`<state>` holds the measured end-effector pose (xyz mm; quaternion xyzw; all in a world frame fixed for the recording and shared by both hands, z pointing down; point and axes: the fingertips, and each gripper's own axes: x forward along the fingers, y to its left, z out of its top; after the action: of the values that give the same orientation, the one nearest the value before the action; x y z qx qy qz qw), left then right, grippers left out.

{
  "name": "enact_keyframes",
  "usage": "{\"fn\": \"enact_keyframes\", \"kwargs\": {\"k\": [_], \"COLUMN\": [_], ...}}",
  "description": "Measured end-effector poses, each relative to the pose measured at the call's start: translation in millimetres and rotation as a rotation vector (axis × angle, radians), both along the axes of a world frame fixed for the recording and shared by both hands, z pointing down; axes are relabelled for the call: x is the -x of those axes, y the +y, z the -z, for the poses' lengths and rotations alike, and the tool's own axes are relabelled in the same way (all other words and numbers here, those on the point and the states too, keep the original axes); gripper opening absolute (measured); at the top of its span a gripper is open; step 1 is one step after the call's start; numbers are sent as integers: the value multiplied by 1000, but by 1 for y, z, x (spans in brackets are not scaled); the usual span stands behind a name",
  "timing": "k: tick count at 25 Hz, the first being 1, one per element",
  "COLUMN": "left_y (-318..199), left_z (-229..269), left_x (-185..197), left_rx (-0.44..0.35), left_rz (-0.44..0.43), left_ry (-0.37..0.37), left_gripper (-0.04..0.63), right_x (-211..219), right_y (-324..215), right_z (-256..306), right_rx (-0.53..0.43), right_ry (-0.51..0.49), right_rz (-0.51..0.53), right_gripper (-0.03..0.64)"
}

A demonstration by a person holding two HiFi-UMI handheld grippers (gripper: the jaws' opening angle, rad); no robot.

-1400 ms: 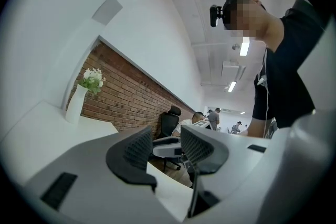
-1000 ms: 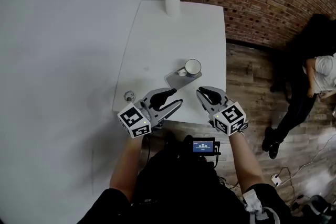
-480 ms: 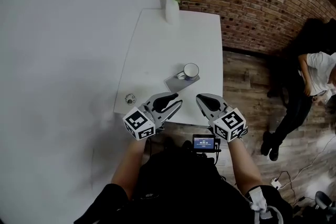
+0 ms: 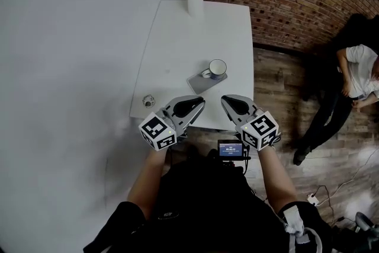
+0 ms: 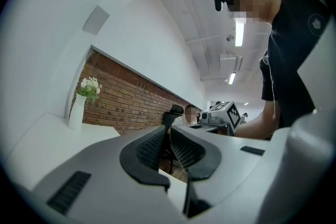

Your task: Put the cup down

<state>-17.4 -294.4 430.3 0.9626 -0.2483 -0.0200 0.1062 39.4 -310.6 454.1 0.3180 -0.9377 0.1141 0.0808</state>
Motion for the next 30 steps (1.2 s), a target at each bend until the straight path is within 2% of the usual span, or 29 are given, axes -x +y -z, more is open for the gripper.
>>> {"fn": "enact_keyframes", "kwargs": {"k": [30], "left_y": [-9], "left_z": [-2], "left_x": [1], "left_rx": [16], "left_rz": [-5], "left_ry": [2], "left_gripper": [35], "right_x": [-2], "right_y": [-5], "right_z": [-6], "right_rx": [17], "right_ry": [13], "right_rz": [-11], "right_gripper": [14]}}
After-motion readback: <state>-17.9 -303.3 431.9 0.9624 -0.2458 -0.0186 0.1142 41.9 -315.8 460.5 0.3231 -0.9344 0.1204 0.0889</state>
